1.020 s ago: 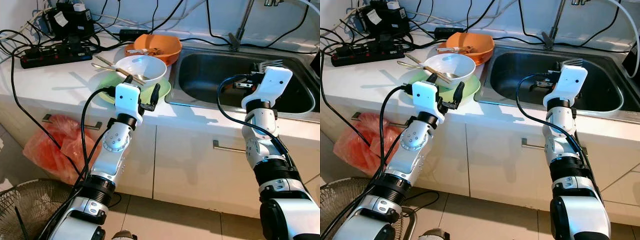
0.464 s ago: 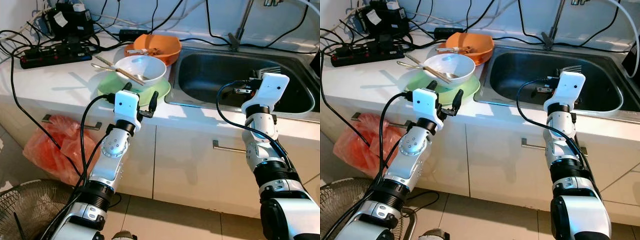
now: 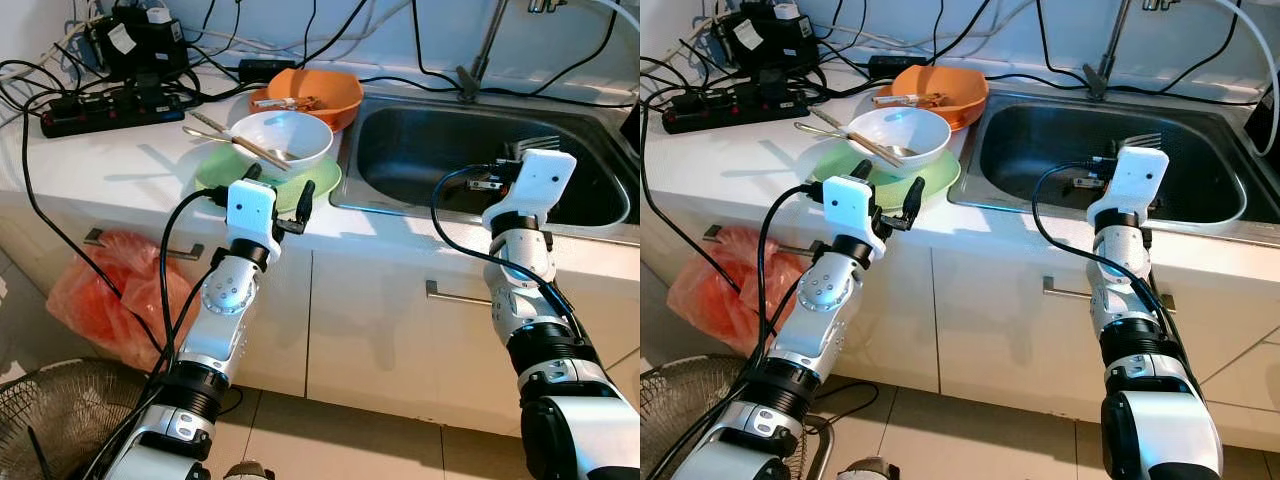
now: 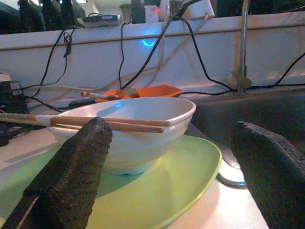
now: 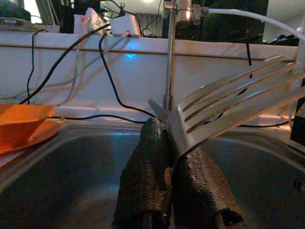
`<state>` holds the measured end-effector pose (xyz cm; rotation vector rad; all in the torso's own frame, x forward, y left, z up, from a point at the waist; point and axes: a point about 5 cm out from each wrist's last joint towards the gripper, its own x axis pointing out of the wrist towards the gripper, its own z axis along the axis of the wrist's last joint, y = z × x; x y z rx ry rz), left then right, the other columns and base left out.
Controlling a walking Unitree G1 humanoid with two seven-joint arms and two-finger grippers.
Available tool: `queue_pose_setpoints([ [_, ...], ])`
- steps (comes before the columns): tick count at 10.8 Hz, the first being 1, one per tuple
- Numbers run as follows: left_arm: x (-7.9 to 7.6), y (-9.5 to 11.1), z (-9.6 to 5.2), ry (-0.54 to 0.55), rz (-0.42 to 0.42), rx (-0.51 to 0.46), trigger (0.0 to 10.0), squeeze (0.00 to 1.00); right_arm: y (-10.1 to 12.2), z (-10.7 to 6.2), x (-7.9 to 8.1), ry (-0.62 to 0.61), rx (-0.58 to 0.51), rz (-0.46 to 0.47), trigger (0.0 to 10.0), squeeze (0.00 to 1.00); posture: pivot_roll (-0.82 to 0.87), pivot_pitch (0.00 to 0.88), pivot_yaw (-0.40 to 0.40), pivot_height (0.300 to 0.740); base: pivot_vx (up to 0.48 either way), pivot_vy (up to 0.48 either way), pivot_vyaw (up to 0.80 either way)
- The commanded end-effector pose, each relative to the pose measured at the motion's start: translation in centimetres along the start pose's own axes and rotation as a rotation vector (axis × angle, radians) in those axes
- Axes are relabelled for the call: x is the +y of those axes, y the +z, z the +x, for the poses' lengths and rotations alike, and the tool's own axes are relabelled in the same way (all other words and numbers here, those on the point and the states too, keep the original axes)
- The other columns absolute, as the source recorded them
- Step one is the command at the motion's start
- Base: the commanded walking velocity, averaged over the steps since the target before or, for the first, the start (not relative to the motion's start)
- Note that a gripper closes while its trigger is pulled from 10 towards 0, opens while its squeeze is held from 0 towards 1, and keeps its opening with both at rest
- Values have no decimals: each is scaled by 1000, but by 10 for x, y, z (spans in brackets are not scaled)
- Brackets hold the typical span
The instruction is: Kitchen organization
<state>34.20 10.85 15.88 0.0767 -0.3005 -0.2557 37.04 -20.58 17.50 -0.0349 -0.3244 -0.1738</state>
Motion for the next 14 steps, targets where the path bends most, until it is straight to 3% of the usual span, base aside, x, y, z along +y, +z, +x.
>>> queue_pose_setpoints([
  [1, 0, -1, -1, -8, 3, 6, 10000, 0, 7, 5, -2, -5, -29, 0, 10000, 0, 191, 0, 0, 740, 0, 0, 0],
  [10, 0, -1, -1, -8, 3, 6, 10000, 0, 7, 5, -2, -5, -29, 0, 10000, 0, 191, 0, 0, 740, 0, 0, 0],
  [11, 0, -3, -1, -4, 0, 13, 10000, 0, 6, 5, -3, -6, -28, -2, 10000, 0, 191, 187, -28, 740, 0, 0, 0],
  [12, 10, -25, -15, 66, -42, 74, 10000, 0, -12, -7, -6, -8, 26, -12, 10000, 0, 194, 199, -32, 740, 0, 0, 0],
  [14, 12, -29, -17, 83, -45, 86, 10000, 0, -17, -10, -6, -3, 41, -10, 10000, 0, 195, 200, -34, 740, 0, 0, 0],
])
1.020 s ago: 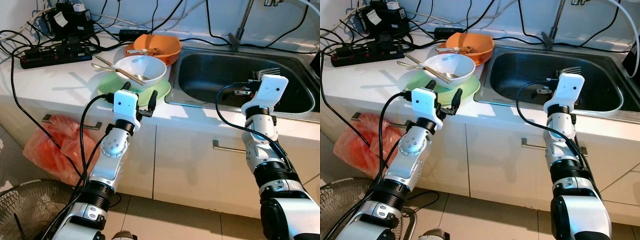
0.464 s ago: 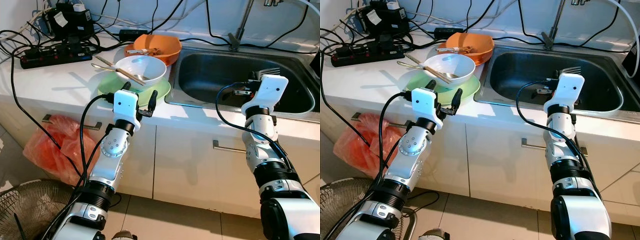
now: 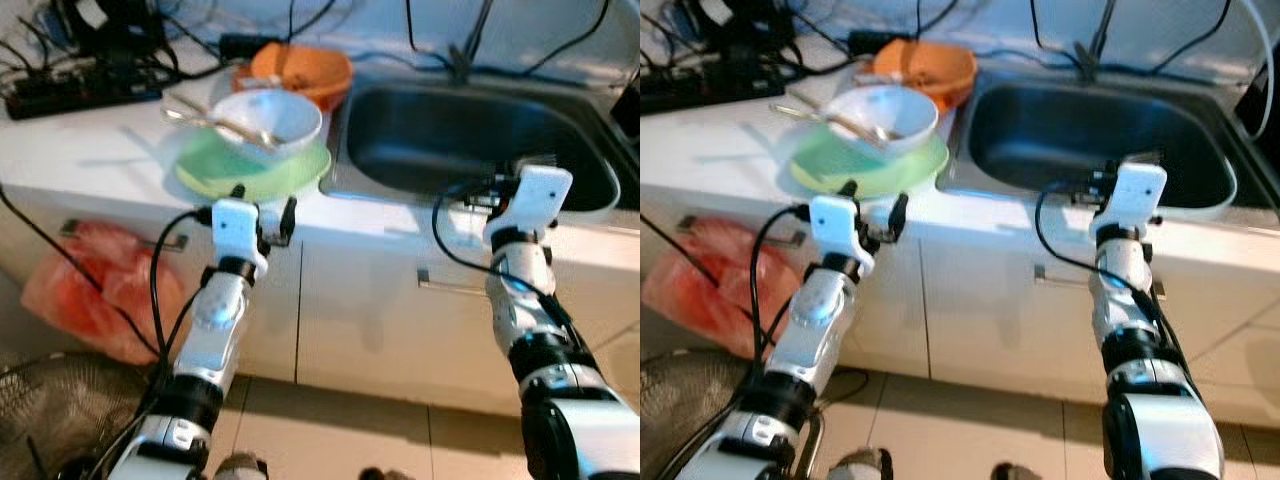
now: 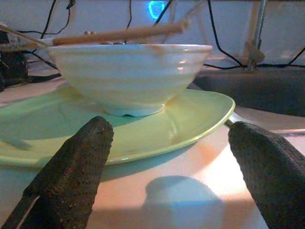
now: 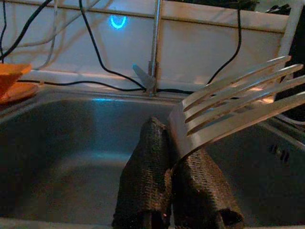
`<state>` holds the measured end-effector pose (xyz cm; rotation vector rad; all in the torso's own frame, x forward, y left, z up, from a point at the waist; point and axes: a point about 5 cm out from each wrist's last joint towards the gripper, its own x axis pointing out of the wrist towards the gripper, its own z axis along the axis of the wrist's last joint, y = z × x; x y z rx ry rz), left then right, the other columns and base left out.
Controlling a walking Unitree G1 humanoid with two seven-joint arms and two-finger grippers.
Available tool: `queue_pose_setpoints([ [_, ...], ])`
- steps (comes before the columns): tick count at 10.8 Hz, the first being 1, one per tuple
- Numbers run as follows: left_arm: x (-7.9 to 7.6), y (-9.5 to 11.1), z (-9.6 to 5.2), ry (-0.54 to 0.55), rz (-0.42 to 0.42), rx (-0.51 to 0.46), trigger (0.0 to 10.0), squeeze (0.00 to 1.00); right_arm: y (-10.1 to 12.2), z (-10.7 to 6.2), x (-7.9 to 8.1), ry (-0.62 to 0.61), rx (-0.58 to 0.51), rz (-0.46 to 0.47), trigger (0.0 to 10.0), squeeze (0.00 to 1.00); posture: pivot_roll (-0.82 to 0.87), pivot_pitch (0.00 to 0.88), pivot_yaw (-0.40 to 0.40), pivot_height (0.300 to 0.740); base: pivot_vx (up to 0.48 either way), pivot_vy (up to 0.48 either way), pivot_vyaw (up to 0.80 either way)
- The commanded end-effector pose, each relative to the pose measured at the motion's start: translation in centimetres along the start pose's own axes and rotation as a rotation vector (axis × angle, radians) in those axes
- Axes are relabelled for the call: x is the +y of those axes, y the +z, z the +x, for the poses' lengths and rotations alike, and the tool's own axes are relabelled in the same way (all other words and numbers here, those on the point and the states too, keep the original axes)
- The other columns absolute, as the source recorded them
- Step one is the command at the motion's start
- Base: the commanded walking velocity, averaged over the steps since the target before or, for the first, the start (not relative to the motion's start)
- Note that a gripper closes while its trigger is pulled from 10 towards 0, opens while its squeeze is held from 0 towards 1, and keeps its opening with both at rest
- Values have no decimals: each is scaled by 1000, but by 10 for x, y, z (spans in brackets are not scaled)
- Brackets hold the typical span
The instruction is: Kitchen organization
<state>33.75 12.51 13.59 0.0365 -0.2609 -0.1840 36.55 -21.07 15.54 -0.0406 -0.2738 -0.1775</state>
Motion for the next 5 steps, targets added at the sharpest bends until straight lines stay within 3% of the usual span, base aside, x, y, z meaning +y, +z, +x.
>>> queue_pose_setpoints([
  [1, 0, -8, -2, 10, -9, 49, 10000, 0, 1, 0, 0, -1, -8, 1, 10000, 0, 196, 199, -34, 740, 0, 0, 0],
  [5, 2, -5, 0, 13, -8, 24, 10000, 0, 1, 1, -1, -4, -17, 8, 10000, 0, 195, 198, -33, 740, 0, 0, 0],
])
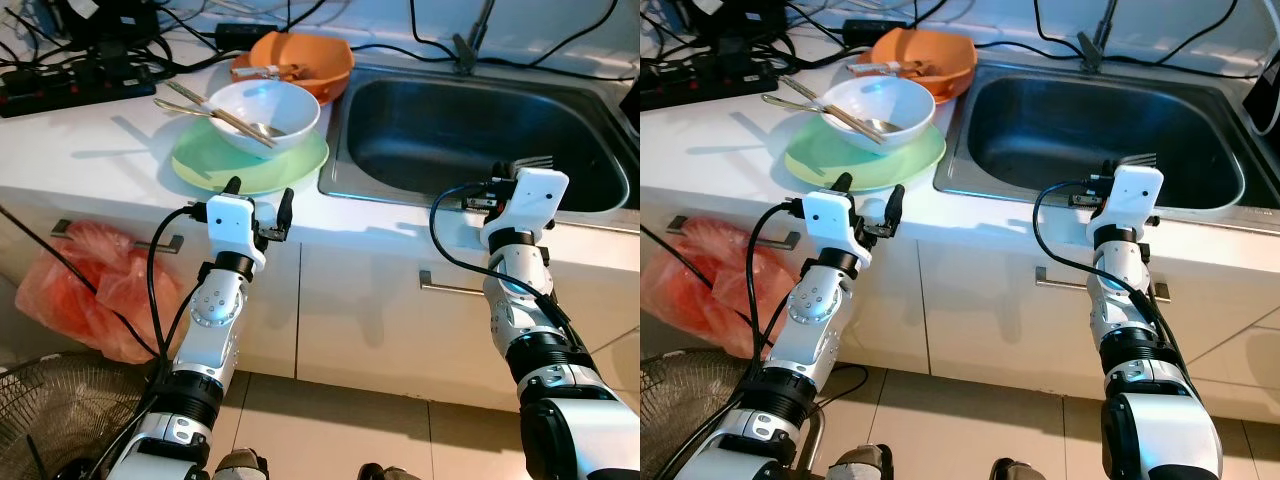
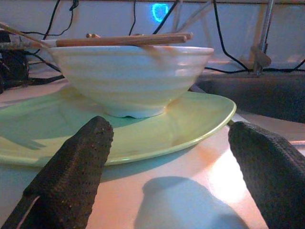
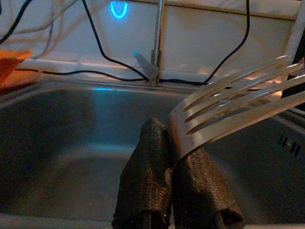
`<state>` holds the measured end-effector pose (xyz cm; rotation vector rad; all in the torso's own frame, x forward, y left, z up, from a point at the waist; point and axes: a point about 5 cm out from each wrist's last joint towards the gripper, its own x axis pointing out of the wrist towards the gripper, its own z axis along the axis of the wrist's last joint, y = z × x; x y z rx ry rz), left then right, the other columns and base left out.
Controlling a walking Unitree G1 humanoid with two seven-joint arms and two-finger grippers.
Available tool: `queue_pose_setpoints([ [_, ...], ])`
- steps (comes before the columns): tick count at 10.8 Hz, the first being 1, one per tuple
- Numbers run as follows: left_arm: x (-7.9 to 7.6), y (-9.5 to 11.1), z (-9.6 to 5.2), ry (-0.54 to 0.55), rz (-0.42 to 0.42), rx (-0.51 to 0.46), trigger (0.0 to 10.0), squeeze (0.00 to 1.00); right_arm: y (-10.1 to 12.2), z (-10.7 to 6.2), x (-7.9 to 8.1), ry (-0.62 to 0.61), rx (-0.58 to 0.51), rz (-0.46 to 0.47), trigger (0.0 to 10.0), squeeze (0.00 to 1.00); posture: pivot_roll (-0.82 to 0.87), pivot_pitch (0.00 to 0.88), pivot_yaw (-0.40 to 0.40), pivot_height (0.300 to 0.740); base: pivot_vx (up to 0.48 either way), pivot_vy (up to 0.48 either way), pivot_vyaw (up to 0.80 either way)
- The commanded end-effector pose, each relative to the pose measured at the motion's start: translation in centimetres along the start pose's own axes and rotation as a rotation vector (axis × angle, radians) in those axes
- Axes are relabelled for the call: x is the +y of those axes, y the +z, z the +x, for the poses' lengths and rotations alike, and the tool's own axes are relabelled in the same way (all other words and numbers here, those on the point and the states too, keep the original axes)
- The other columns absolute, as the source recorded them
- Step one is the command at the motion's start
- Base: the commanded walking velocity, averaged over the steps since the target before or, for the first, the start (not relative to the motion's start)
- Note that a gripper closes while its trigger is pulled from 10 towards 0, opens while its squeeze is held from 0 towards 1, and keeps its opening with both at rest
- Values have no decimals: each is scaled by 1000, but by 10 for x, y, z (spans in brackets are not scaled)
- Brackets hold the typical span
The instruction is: Kitchen organization
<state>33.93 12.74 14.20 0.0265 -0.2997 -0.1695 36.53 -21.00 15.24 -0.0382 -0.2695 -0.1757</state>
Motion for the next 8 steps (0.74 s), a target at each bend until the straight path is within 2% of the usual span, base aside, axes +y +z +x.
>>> queue_pose_setpoints([
  [1, -2, -11, -3, -6, 0, 62, 10000, 0, 2, 1, -2, -6, -16, 5, 10000, 0, 195, 199, -33, 740, 0, 0, 0],
  [8, -4, -10, -1, -20, 8, 59, 10000, 0, 0, 0, -1, -3, -8, 6, 10000, 0, 197, 193, -32, 740, 0, 0, 0],
])
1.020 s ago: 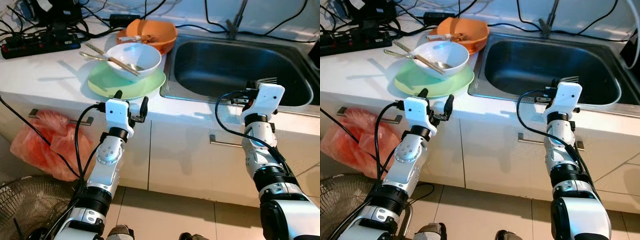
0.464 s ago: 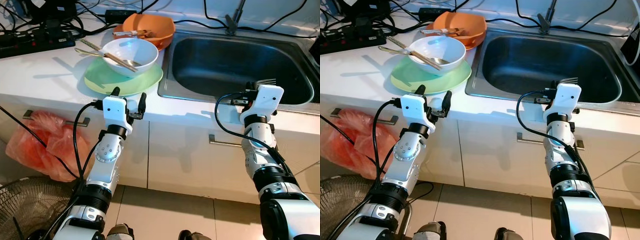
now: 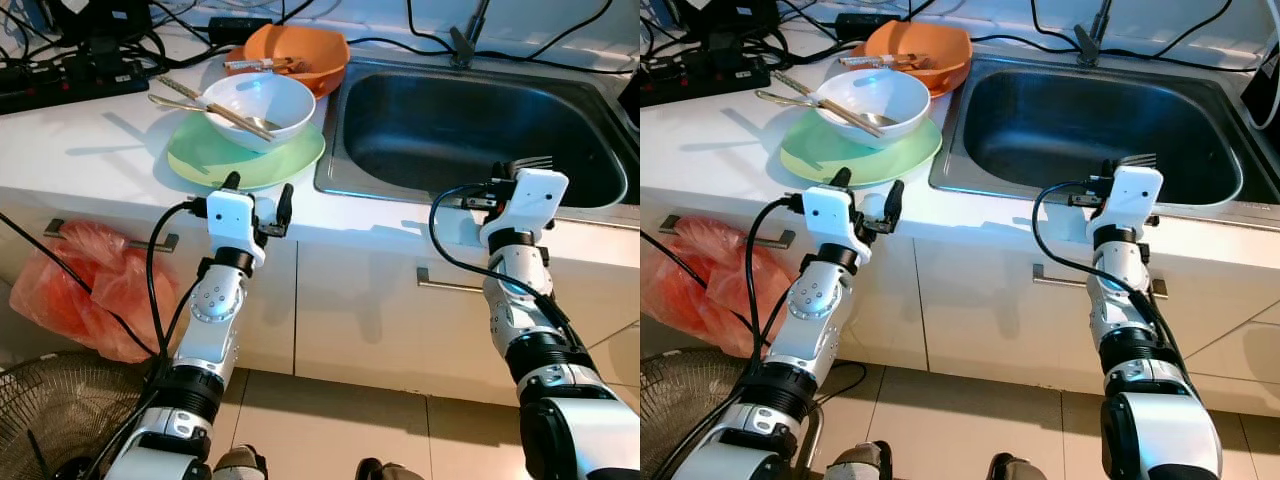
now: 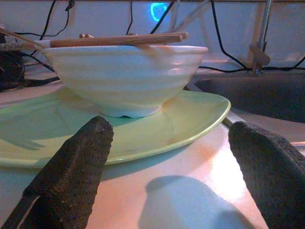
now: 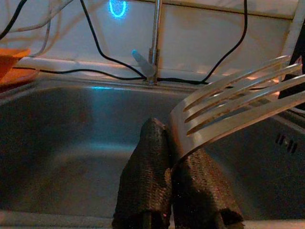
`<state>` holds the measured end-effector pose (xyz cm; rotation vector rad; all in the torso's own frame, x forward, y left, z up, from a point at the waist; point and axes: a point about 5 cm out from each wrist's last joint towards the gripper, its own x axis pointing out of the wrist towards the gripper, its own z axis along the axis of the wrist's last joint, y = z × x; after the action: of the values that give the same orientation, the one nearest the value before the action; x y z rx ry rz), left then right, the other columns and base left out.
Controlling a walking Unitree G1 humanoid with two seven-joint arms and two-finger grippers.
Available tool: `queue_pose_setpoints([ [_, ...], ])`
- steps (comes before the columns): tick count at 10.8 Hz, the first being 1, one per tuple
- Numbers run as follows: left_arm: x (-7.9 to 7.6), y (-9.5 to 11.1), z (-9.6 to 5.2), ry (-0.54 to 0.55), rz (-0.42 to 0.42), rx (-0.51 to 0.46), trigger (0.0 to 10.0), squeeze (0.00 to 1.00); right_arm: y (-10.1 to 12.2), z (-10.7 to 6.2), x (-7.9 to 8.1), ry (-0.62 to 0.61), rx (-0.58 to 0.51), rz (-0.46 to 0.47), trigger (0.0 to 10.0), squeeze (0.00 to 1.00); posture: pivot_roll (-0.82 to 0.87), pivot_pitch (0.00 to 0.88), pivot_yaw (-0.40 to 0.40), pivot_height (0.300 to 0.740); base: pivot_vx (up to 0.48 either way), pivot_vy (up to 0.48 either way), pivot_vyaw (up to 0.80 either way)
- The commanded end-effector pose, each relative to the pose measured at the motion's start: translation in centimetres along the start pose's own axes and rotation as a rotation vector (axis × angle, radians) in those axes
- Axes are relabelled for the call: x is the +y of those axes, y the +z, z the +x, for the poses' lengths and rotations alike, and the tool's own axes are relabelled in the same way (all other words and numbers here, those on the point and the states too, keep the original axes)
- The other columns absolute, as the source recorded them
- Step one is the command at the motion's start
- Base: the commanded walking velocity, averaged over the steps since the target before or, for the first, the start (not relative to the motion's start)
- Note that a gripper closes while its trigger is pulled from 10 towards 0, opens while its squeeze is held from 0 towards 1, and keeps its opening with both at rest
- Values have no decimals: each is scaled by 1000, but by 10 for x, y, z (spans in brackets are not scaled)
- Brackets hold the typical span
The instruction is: Kitchen organization
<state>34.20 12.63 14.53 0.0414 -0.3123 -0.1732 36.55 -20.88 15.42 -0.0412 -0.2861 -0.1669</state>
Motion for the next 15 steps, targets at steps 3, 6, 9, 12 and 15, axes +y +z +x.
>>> queue_pose_setpoints([
  [3, -4, -12, -4, -15, -7, 70, 10000, 0, -2, 0, -2, -12, 9, 6, 10000, 0, 197, 193, -32, 740, 0, 0, 0],
  [6, -4, -12, -4, -15, -7, 70, 10000, 0, -2, 0, -2, -12, 9, 6, 10000, 0, 197, 193, -32, 740, 0, 0, 0],
  [9, -38, 56, 5, -161, 85, -251, 10000, 0, 2, 0, -3, -33, -31, 46, 10000, 0, 203, 202, -28, 740, 0, 0, 0],
  [12, -37, 55, 5, -156, 83, -254, 10000, 0, 2, 0, -3, -34, -33, 51, 10000, 0, 201, 200, -28, 740, 0, 0, 0],
  [15, -44, 37, -6, -245, 102, -146, 10000, 0, 1, -1, -4, -36, -33, 49, 10000, 0, 203, 201, -30, 740, 0, 0, 0],
])
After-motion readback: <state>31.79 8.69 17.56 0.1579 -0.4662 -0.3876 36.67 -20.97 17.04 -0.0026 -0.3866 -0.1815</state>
